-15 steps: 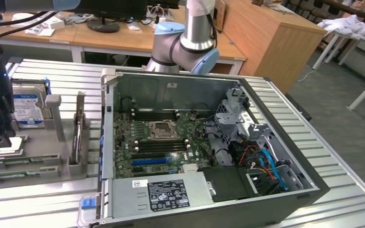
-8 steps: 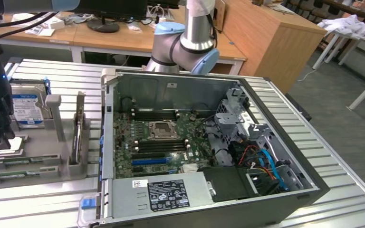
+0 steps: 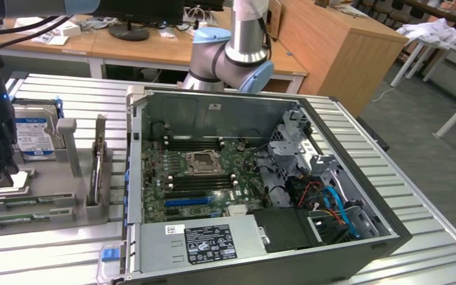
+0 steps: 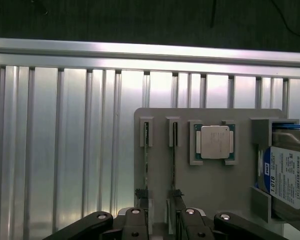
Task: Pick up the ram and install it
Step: 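Pick up the ram and move it above insertion slot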
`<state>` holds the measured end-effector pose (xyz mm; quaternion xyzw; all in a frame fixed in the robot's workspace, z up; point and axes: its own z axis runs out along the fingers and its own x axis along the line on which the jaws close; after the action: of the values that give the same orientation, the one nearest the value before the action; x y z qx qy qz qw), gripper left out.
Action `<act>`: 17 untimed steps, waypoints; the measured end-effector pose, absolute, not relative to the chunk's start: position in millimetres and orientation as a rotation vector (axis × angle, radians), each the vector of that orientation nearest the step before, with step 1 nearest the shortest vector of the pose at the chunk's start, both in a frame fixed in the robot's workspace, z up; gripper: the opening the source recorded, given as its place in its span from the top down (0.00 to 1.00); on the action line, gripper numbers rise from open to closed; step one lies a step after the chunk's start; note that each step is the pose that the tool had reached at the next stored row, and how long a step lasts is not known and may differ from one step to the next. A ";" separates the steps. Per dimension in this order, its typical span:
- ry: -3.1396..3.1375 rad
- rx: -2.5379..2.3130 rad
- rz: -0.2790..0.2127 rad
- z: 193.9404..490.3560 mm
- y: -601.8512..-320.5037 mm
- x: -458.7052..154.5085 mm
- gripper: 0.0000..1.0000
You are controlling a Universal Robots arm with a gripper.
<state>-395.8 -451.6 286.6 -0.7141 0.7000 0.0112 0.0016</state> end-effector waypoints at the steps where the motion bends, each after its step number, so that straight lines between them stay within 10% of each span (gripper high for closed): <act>1: 2.198 -2.242 0.033 285.9 -451.6 -395.7 0.69; 17: 2.205 -2.249 0.019 271.9 -451.5 -395.8 0.69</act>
<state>-395.8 -451.5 271.9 -0.7140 0.7001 0.0060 -0.0037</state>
